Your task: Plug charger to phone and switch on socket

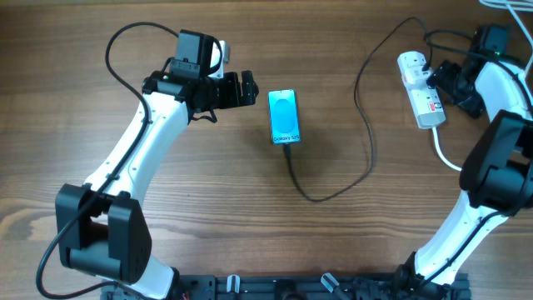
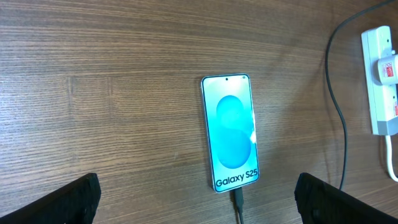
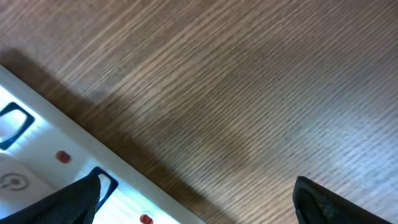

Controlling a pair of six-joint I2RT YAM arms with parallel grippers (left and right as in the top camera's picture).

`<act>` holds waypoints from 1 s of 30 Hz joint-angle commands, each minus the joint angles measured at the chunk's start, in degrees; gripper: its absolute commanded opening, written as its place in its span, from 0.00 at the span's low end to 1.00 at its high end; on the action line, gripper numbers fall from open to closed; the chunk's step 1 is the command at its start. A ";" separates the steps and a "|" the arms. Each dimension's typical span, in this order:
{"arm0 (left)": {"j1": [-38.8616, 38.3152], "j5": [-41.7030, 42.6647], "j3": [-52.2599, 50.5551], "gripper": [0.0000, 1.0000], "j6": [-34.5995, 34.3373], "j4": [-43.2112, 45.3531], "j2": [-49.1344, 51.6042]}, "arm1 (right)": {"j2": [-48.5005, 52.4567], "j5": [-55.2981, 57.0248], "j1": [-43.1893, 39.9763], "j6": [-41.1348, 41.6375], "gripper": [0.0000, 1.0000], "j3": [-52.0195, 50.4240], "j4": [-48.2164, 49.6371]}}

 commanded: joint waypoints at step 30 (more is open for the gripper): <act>0.11 -0.57 -0.04 1.00 1.33 0.04 0.28 | 1.66 1.46 -0.09 1.38 1.00 -0.90 0.22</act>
